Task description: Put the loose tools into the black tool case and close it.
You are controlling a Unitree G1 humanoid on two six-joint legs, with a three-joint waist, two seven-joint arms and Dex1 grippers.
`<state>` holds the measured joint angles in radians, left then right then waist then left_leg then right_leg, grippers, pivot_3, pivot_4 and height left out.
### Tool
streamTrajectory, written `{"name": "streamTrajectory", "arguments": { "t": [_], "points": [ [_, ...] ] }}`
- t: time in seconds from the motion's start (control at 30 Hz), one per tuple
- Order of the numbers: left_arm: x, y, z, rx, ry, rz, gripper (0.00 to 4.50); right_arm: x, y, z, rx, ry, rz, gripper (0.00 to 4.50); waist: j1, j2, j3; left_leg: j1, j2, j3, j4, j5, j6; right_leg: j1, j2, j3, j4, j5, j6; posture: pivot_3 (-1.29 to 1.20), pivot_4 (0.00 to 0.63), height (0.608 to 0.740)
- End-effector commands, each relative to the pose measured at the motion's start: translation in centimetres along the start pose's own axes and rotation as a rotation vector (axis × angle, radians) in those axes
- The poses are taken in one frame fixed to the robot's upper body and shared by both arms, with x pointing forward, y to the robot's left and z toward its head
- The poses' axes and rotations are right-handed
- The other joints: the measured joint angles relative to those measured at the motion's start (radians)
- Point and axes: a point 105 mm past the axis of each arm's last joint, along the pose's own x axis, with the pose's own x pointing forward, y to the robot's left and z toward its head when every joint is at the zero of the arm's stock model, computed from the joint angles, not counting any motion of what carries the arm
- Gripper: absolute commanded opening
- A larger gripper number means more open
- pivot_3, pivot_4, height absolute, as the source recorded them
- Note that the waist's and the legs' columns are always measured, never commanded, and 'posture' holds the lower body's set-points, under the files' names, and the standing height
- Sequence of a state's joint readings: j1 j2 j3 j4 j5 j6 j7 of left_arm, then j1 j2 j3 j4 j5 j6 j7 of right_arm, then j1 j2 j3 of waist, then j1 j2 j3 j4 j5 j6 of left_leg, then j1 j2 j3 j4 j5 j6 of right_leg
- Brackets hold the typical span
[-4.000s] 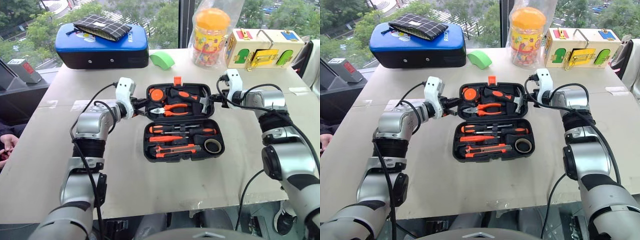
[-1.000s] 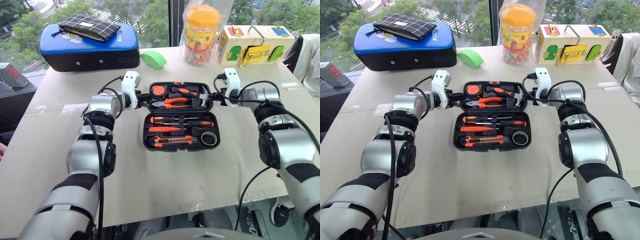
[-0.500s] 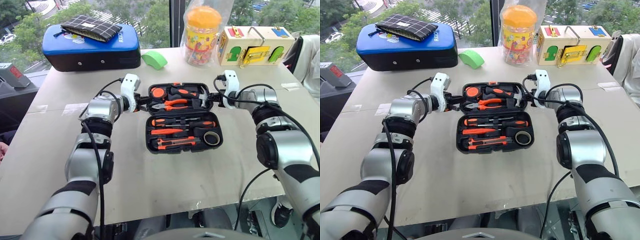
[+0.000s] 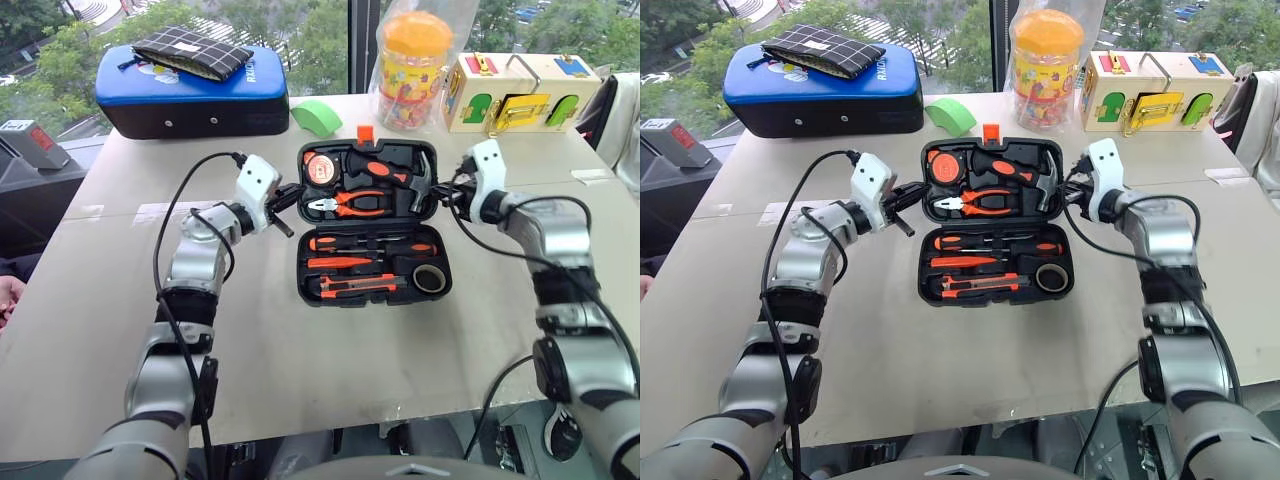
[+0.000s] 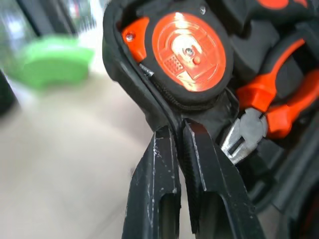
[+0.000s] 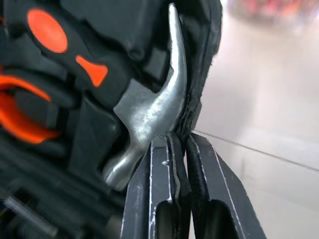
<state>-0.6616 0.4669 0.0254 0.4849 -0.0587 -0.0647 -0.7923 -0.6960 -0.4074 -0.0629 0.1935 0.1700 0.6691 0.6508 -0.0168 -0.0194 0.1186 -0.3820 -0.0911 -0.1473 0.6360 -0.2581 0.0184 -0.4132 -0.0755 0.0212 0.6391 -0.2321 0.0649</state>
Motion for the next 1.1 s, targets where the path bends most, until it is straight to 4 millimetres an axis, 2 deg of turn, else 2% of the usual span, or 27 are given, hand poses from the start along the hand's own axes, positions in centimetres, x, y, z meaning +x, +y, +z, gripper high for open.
{"name": "streamTrajectory", "arguments": {
  "t": [0.03, 0.13, 0.27, 0.33, 0.37, 0.43, 0.5, 0.53, 0.6, 0.67, 0.73, 0.77, 0.8, 0.87, 0.93, 1.0, 1.1],
  "points": [
    [0.1, -1.3, 3.0, 0.203, -0.132, -0.064, 0.00, -2.1, 2.6, 2.4, -0.096, -0.124, 0.061, 0.04, 0.004, 0.000, 0.000, 0.000, 0.000, 0.000, 0.000, 0.000, 0.000, 0.000, 0.000, 0.000, -0.002, 0.000, 0.000, 0.00, 0.150, 0.740],
    [-0.7, -1.3, 2.9, 0.221, -0.138, -0.078, 0.00, -4.0, 3.6, 1.5, -0.131, -0.131, 0.061, 0.04, 0.007, 0.000, 0.000, 0.001, 0.000, 0.001, 0.000, 0.000, 0.000, 0.001, 0.000, 0.000, -0.003, 0.000, 0.000, 0.00, 0.150, 0.740],
    [-3.2, -2.1, 1.8, 0.240, -0.068, -0.219, 0.00, -6.6, 4.4, 0.1, -0.136, -0.097, 0.068, 0.04, 0.004, 0.000, 0.000, 0.002, 0.001, 0.002, 0.000, 0.000, 0.000, 0.001, 0.001, 0.000, -0.002, 0.000, 0.000, 0.00, 0.150, 0.740],
    [-5.7, -2.6, 0.5, 0.104, 0.052, -0.353, 0.66, -8.4, 5.7, -1.7, -0.272, 0.002, 0.130, 0.00, 0.004, 0.001, 0.000, 0.002, 0.001, 0.002, 0.000, 0.000, 0.000, 0.001, 0.001, 0.000, -0.002, 0.000, 0.000, 0.00, 0.150, 0.740],
    [-7.6, -2.7, -0.4, 0.022, 0.151, -0.425, 0.96, -9.5, 6.1, -3.2, -0.367, 0.092, 0.154, 0.62, 0.002, 0.001, 0.000, 0.001, 0.001, 0.002, 0.000, 0.000, 0.000, 0.000, 0.002, 0.000, -0.003, 0.000, 0.000, 0.00, 0.150, 0.740],
    [-11.7, -1.8, -1.7, -0.141, 0.349, -0.509, 1.90, -12.3, 5.5, -6.0, -0.534, 0.304, 0.160, 1.39, -0.004, 0.002, 0.000, 0.003, 0.002, 0.002, -0.001, -0.001, 0.002, 0.001, 0.004, 0.000, -0.003, -0.001, 0.000, 0.00, 0.150, 0.740],
    [-14.5, 0.0, -1.7, -0.233, 0.458, -0.507, 2.95, -15.1, 4.6, -6.8, -0.554, 0.431, 0.154, 1.44, -0.005, 0.002, 0.001, 0.004, 0.002, 0.002, -0.002, -0.002, 0.003, 0.001, 0.009, -0.001, -0.006, -0.001, 0.000, 0.00, 0.150, 0.740],
    [-15.3, 0.5, -1.4, -0.232, 0.479, -0.519, 2.95, -16.1, 4.5, -6.6, -0.548, 0.457, 0.156, 1.44, -0.004, 0.003, 0.001, 0.003, 0.003, 0.003, -0.001, -0.003, 0.005, 0.001, 0.010, -0.001, -0.006, -0.001, 0.000, 0.00, 0.150, 0.740],
    [-15.7, 0.9, 0.0, -0.259, 0.453, -0.552, 2.95, -17.6, 5.9, -5.9, -0.484, 0.457, 0.228, 1.44, 0.001, 0.005, 0.004, 0.008, 0.004, 0.004, 0.001, -0.004, 0.008, 0.006, 0.010, -0.002, -0.006, -0.001, 0.001, 0.00, 0.150, 0.740],
    [-15.0, 0.3, 2.2, -0.312, 0.379, -0.611, 3.05, -17.6, 8.4, -4.8, -0.381, 0.369, 0.318, 0.92, 0.008, 0.007, 0.008, 0.017, 0.005, 0.004, 0.000, -0.005, 0.009, 0.019, 0.009, -0.003, -0.011, -0.003, 0.004, 0.00, 0.150, 0.740],
    [-14.0, -0.4, 3.7, -0.345, 0.326, -0.652, 2.55, -17.0, 10.7, -4.2, -0.317, 0.291, 0.393, 0.15, 0.011, 0.004, 0.008, 0.022, 0.007, 0.002, 0.000, -0.005, 0.009, 0.024, 0.007, -0.006, -0.012, -0.004, 0.004, 0.00, 0.150, 0.740],
    [-13.6, -1.2, 4.3, -0.359, 0.305, -0.696, 2.31, -16.3, 11.9, -4.4, -0.280, 0.273, 0.429, 0.00, 0.011, 0.002, 0.008, 0.022, 0.008, 0.002, 0.001, -0.005, 0.009, 0.024, 0.006, -0.006, -0.012, -0.004, 0.004, 0.00, 0.150, 0.740],
    [-13.0, -2.0, 4.6, -0.350, 0.292, -0.727, 1.91, -15.5, 13.1, -4.9, -0.285, 0.275, 0.464, 0.00, 0.010, 0.001, 0.007, 0.021, 0.008, 0.001, 0.001, -0.005, 0.009, 0.024, 0.006, -0.007, -0.012, -0.004, 0.004, 0.00, 0.150, 0.740],
    [-11.9, -3.5, 4.9, -0.320, 0.277, -0.774, 0.93, -14.0, 14.1, -5.7, -0.273, 0.294, 0.477, 0.00, 0.007, 0.000, 0.007, 0.021, 0.007, 0.002, 0.001, -0.005, 0.009, 0.024, 0.005, -0.007, -0.012, -0.002, 0.001, 0.00, 0.150, 0.740],
    [-10.6, -4.6, 5.3, -0.288, 0.254, -0.811, 0.02, -12.3, 14.1, -7.0, -0.265, 0.344, 0.439, 0.00, 0.006, 0.000, 0.007, 0.019, 0.006, 0.003, 0.001, -0.005, 0.009, 0.022, 0.004, -0.005, -0.012, -0.001, 0.000, 0.00, 0.150, 0.740],
    [-9.5, -5.6, 5.5, -0.242, 0.235, -0.849, 0.02, -11.0, 13.5, -8.2, -0.289, 0.398, 0.383, 0.00, 0.008, -0.001, 0.006, 0.016, 0.006, 0.003, 0.001, -0.003, 0.004, 0.019, 0.004, -0.005, -0.012, -0.001, 0.000, 0.00, 0.150, 0.740],
    [-8.8, -6.8, 5.6, -0.185, 0.227, -0.917, 0.02, -8.9, 11.7, -8.1, -0.279, 0.398, 0.263, 0.00, 0.006, -0.001, 0.006, 0.014, 0.006, 0.003, 0.000, -0.003, 0.004, 0.017, 0.004, -0.004, -0.013, -0.001, 0.000, 0.00, 0.150, 0.740]
  ]
}}
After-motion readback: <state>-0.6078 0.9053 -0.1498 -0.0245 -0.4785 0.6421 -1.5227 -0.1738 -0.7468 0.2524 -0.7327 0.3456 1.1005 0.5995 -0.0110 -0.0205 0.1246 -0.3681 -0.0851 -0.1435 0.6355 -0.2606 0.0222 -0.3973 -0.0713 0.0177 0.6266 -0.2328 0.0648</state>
